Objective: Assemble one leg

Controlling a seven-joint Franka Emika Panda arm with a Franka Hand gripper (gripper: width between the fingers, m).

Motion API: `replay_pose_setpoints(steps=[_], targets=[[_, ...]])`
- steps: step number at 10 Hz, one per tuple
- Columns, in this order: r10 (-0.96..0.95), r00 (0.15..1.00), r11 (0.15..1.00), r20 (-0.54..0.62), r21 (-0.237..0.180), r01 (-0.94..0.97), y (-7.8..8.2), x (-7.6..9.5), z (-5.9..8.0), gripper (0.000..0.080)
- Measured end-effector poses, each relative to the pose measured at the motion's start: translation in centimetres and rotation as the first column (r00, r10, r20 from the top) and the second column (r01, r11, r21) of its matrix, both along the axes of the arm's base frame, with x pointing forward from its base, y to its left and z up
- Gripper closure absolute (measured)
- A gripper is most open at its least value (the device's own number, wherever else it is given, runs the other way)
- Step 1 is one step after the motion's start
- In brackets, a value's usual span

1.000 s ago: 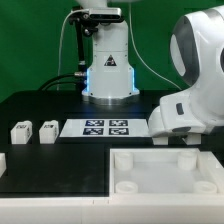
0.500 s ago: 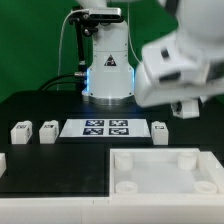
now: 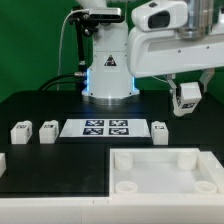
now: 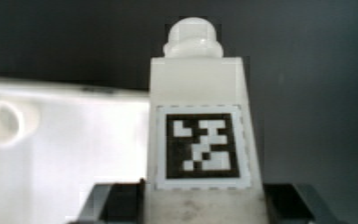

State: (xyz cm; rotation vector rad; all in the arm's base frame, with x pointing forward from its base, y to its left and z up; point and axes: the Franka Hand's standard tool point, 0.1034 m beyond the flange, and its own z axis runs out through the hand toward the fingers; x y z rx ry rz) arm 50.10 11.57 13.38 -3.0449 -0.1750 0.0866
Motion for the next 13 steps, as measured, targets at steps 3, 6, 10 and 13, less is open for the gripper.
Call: replay_pose_setpoints(steps=[3,6,10,13], targets=[[0.029,0.968,1.0,0.248,0.005,-0.031,-2.2,4.5,3.3,0.0506],[-0.014,0.86,0.999,0.51,0.033,-0.003,-2.4,8.0,5.7,0.0506],[-0.029,0.755,0.999,0.655,0.033,0.01,-3.1,7.2,4.8,0.0506],[-0.039,0.76,0.999,0.649,0.052,0.006,-1.2,8.6,2.1,0.0506]])
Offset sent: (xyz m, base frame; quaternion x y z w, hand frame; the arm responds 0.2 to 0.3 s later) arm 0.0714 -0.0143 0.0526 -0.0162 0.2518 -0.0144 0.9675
